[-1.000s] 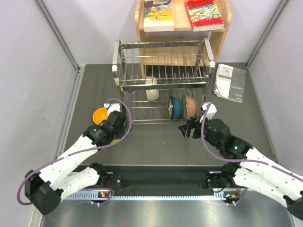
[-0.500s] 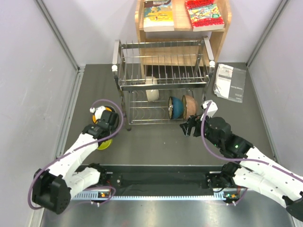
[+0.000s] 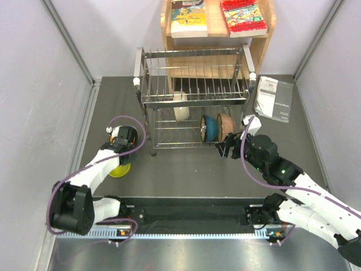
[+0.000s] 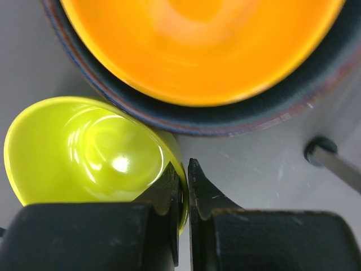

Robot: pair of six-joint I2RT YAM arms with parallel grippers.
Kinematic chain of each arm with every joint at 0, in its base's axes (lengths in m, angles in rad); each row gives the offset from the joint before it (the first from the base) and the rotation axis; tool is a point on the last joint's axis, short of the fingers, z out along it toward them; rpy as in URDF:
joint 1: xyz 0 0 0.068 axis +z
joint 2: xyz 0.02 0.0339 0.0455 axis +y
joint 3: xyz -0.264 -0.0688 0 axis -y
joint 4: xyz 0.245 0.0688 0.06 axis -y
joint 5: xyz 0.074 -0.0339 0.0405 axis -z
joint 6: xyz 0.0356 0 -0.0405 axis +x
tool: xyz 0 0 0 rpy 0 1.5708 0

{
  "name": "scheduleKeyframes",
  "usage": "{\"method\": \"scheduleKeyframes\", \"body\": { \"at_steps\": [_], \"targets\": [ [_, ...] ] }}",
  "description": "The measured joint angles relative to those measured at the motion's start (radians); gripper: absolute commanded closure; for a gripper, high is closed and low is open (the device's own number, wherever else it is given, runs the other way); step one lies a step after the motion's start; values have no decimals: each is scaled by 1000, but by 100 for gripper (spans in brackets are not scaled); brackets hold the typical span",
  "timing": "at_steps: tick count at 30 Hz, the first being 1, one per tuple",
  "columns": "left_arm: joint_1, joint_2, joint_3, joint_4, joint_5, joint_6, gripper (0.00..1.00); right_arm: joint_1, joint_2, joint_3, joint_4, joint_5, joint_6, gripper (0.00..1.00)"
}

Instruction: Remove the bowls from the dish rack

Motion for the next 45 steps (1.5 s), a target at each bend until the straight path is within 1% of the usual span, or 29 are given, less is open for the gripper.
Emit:
{"method": "scheduleKeyframes", "body": {
  "at_steps": [6,15,28,41,45],
  "targets": [
    [54,102,55,23,-1,43,100,-6,-2,0,-1,-8,1,22],
    [66,321,229,27,13,99,100,-24,-4,0,-3,-12,0,22],
    [74,489,403,55,33,156,100,-50,-19,0,-3,-23,0,22],
    [75,680,643,55,49,215,100,-71,-36,-8,-11,-29,0,22],
    [75,697,674,60,73,223,87,-71,-36,-9,-11,-31,0,22]
  ]
}}
